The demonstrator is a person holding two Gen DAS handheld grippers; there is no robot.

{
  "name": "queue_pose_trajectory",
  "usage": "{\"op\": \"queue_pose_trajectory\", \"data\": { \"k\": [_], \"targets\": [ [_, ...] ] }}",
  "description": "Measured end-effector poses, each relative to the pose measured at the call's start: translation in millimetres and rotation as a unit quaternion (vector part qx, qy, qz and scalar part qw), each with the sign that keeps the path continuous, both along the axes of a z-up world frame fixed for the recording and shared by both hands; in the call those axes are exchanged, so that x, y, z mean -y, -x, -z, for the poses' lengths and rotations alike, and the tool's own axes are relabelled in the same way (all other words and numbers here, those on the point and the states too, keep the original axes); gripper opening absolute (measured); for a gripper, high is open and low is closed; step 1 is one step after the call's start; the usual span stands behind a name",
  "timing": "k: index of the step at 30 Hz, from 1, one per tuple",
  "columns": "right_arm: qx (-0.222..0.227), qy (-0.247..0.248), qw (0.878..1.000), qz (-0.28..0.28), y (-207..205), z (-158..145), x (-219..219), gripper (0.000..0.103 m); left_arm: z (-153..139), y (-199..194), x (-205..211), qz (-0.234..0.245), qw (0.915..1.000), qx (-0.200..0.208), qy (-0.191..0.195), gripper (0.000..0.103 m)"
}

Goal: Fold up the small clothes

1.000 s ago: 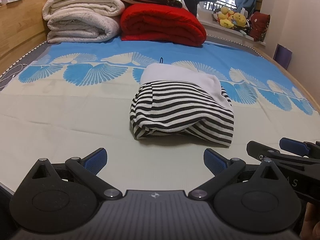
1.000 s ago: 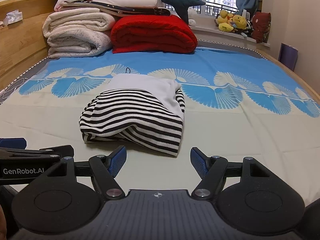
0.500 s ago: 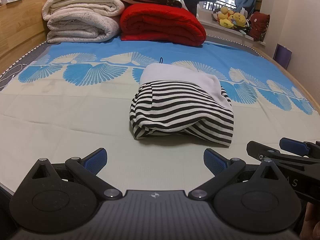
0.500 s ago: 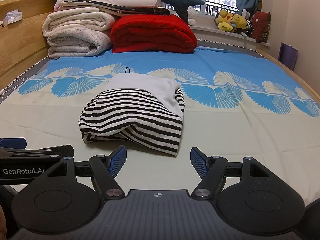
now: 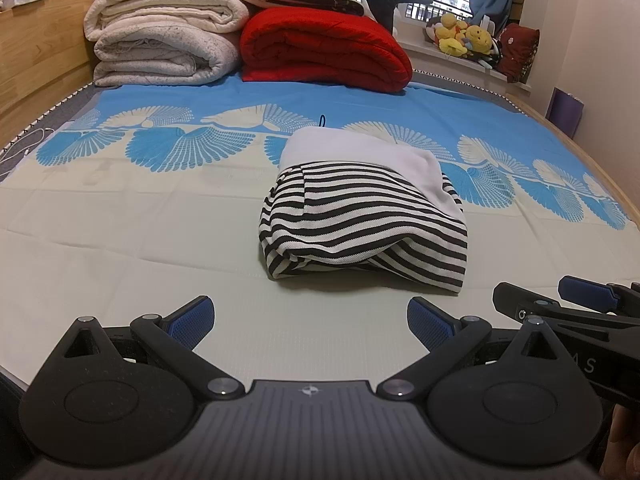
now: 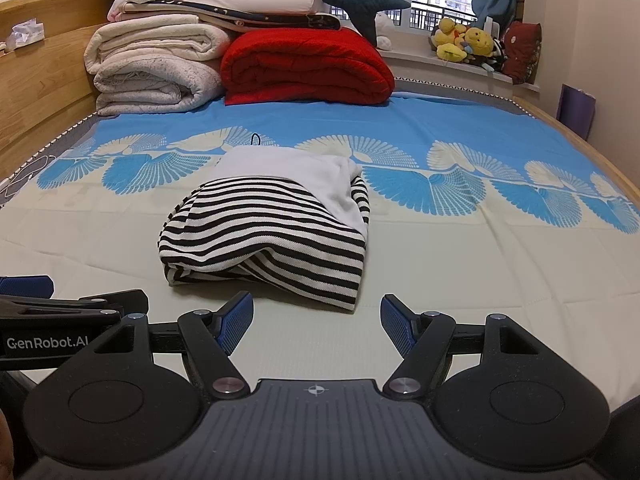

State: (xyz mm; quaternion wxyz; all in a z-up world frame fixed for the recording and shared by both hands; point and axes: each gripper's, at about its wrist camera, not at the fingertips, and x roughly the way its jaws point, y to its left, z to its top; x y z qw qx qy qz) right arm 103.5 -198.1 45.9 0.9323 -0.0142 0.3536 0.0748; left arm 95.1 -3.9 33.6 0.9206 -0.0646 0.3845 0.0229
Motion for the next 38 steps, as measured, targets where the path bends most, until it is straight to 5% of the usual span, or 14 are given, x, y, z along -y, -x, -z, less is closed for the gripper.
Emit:
{"op": "queue_pose_trajectory", "data": {
  "k": [38],
  "targets": [
    [-0.003, -0.002, 1.0, 0.004, 1.7, 2.5, 3.0, 0.072, 2.5, 0.5, 0.8, 0.006, 1.0, 0.0, 0.0, 0.103]
  ]
}}
